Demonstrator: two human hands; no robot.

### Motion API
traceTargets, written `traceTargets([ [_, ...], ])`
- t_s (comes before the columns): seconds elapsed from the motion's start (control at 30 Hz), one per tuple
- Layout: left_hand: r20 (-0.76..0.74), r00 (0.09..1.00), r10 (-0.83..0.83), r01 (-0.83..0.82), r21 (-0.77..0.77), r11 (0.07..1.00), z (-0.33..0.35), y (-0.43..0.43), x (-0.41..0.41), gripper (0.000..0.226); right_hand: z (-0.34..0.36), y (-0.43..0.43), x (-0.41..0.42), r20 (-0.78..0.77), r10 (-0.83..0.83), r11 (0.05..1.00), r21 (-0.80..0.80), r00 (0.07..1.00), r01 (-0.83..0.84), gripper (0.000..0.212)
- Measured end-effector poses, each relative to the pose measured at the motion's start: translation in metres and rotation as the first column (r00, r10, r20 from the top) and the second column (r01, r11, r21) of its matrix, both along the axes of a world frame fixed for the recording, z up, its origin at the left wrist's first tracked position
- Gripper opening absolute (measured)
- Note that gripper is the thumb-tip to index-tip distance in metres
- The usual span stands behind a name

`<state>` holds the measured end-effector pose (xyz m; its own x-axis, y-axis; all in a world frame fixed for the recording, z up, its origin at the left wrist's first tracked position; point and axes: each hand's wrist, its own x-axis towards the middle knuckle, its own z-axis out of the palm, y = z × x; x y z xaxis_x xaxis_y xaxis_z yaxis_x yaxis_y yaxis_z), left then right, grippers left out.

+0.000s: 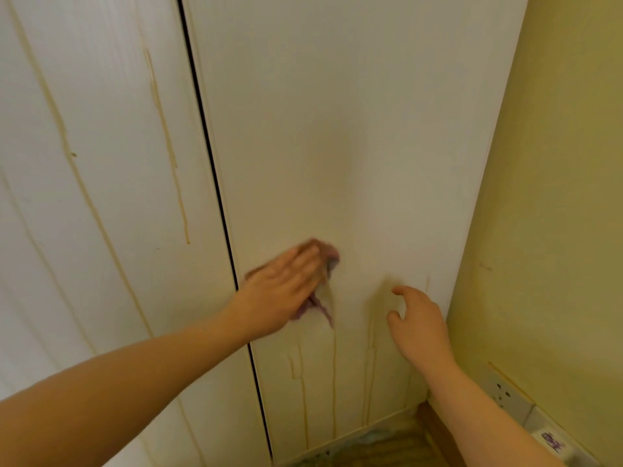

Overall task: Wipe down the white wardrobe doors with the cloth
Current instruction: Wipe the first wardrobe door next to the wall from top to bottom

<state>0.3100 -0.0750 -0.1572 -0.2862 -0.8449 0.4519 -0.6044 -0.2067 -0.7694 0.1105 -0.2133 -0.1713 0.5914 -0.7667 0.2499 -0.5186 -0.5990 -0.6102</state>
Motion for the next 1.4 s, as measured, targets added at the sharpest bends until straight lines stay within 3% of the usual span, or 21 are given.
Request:
traceTargets([
  [0.1, 0.108, 0.994, -0.015, -0.026, 0.366, 0.93, -0.033, -0.001, 0.0, 0.048, 0.002, 0.0, -0.004, 0.026, -0.026, 1.0, 0.013, 0.999, 0.026, 0.044],
  [0.17, 0.113, 0.993, -0.019, -0.029, 0.408, 0.913, -0.025, -0.006, -0.004, 0.053, 0.004, 0.0, -0.005, 0.051, -0.03, 1.0, 0.012, 0.998, 0.029, 0.043],
  [0.27, 0.039, 0.997, -0.067, 0.062, 0.135, 0.989, 0.007, -0.02, -0.011, 0.054, 0.006, 0.0, -0.007, 0.082, -0.041, 0.999, 0.036, 0.996, 0.038, 0.043],
  [0.33, -0.033, 0.998, -0.045, 0.042, -0.082, 0.996, 0.024, -0.027, -0.015, 0.048, 0.006, -0.001, -0.009, 0.097, -0.054, 0.997, 0.058, 0.994, 0.048, 0.043],
  [0.4, -0.025, 0.997, -0.078, 0.072, -0.192, 0.979, 0.017, -0.03, -0.019, 0.039, 0.005, -0.001, -0.011, 0.104, -0.062, 0.996, 0.067, 0.993, 0.055, 0.043],
  [0.47, -0.013, 0.993, -0.116, 0.113, -0.115, 0.987, -0.011, -0.027, -0.02, 0.041, 0.006, -0.003, -0.012, 0.113, -0.073, 0.995, 0.08, 0.991, 0.064, 0.043],
  [0.57, 0.033, 0.988, -0.15, 0.144, 0.149, 0.978, -0.043, -0.02, -0.02, 0.035, 0.009, -0.002, -0.014, 0.127, -0.089, 0.99, 0.122, 0.988, 0.073, 0.043],
  [0.6, 0.046, 0.987, -0.155, 0.146, 0.157, 0.977, -0.042, -0.024, -0.022, 0.039, 0.01, -0.002, -0.016, 0.125, -0.09, 0.989, 0.125, 0.988, 0.074, 0.043],
  [0.67, -0.006, 0.988, -0.156, 0.156, 0.002, 0.988, -0.022, -0.044, -0.029, 0.049, 0.012, -0.002, -0.016, 0.115, -0.083, 0.991, 0.114, 0.99, 0.07, 0.043],
  [0.73, -0.172, 0.969, -0.175, 0.135, -0.222, 0.966, 0.012, -0.071, -0.042, 0.056, 0.012, -0.004, -0.017, 0.123, -0.092, 0.99, 0.121, 0.988, 0.077, 0.043],
  [0.8, -0.275, 0.937, -0.216, 0.126, -0.31, 0.942, 0.035, -0.094, -0.052, 0.054, 0.012, -0.008, -0.019, 0.153, -0.125, 0.981, 0.17, 0.98, 0.099, 0.043],
  [0.9, -0.21, 0.929, -0.304, 0.271, -0.172, 0.947, -0.001, -0.108, -0.049, 0.04, 0.009, -0.017, -0.023, 0.204, -0.186, 0.954, 0.272, 0.961, 0.127, 0.043],
  [1.0, -0.222, 0.949, -0.222, 0.278, 0.263, 0.924, -0.066, -0.095, -0.048, 0.034, 0.011, -0.028, -0.029, 0.258, -0.238, 0.933, 0.33, 0.937, 0.146, 0.043],
  [1.07, -0.217, 0.963, -0.161, 0.238, 0.402, 0.884, -0.08, -0.092, -0.044, 0.038, 0.014, -0.031, -0.03, 0.276, -0.255, 0.922, 0.36, 0.927, 0.146, 0.043],
  [1.13, -0.215, 0.951, -0.223, 0.283, 0.311, 0.907, -0.059, -0.102, -0.045, 0.039, 0.015, -0.033, -0.03, 0.277, -0.269, 0.912, 0.38, 0.922, 0.152, 0.043],
  [1.2, -0.216, 0.937, -0.273, 0.299, 0.101, 0.949, -0.016, -0.117, -0.051, 0.045, 0.015, -0.033, -0.029, 0.266, -0.29, 0.898, 0.407, 0.919, 0.165, 0.043],
  [1.27, -0.258, 0.944, -0.208, 0.214, -0.003, 0.977, 0.018, -0.127, -0.056, 0.05, 0.013, -0.033, -0.03, 0.262, -0.311, 0.884, 0.433, 0.913, 0.177, 0.043],
  [1.33, -0.248, 0.949, -0.193, 0.201, 0.005, 0.98, 0.014, -0.126, -0.056, 0.047, 0.012, -0.031, -0.03, 0.261, -0.319, 0.876, 0.447, 0.911, 0.179, 0.042],
  [1.4, -0.198, 0.96, -0.199, 0.236, 0.183, 0.954, -0.019, -0.119, -0.051, 0.038, 0.012, -0.029, -0.031, 0.264, -0.314, 0.873, 0.457, 0.912, 0.169, 0.042],
])
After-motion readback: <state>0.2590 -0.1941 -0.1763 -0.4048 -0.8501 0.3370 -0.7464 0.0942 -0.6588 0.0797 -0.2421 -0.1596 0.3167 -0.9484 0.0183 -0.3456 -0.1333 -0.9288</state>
